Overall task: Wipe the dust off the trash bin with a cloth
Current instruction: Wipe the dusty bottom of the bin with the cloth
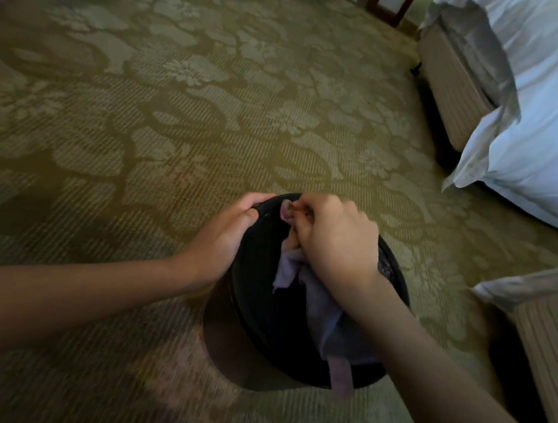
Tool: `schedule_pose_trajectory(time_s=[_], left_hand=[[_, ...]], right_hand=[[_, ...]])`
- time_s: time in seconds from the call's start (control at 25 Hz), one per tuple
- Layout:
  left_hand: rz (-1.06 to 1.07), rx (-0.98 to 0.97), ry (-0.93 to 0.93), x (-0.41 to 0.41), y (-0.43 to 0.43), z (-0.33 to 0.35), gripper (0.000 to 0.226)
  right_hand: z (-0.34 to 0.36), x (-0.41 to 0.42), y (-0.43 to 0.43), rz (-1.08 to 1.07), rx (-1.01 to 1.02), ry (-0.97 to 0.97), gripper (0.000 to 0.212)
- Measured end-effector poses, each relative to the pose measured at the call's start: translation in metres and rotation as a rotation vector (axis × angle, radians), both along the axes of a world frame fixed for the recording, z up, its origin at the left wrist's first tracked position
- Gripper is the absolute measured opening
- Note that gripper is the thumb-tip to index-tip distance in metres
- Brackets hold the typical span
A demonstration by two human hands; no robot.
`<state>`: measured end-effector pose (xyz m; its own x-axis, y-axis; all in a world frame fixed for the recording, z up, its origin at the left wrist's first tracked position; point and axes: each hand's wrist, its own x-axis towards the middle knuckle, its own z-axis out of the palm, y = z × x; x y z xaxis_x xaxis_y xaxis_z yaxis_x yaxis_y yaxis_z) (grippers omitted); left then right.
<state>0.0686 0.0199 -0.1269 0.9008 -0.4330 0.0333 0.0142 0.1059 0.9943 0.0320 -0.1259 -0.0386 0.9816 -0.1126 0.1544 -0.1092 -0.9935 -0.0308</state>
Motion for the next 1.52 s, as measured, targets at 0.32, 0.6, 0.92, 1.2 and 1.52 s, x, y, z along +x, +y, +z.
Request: schedule_pose_trajectory(time_s=[0.32,0.6,0.92,1.2,1.52], left_hand=[[0.003,0.040,-0.017,-0.004,0.002,0.004,0.042],[0.012,-0.018,0.007,-0.003,-0.001,0.003,0.038],[-0.002,0.059,-0.032,-0.004,0.003,0.007,0.042],[0.017,0.036,-0.009,-0.003,-0.001,0.005,0.041],[0.022,0.046,0.013,-0.001,-0.002,0.009,0.040]], right_hand=[[0.020,-0.108,-0.018,0.118,0.044,0.179,0.009],[-0.004,-0.045,-0.021,0.019,-0.003,-0.059,0.014],[0.013,-0.036,-0.021,0.063,0.050,0.079,0.049],[0.026,-0.124,-0.027,0.125,-0.005,0.244,0.061],[0.019,-0.011,-0.029,0.070,-0.068,0.151,0.074]])
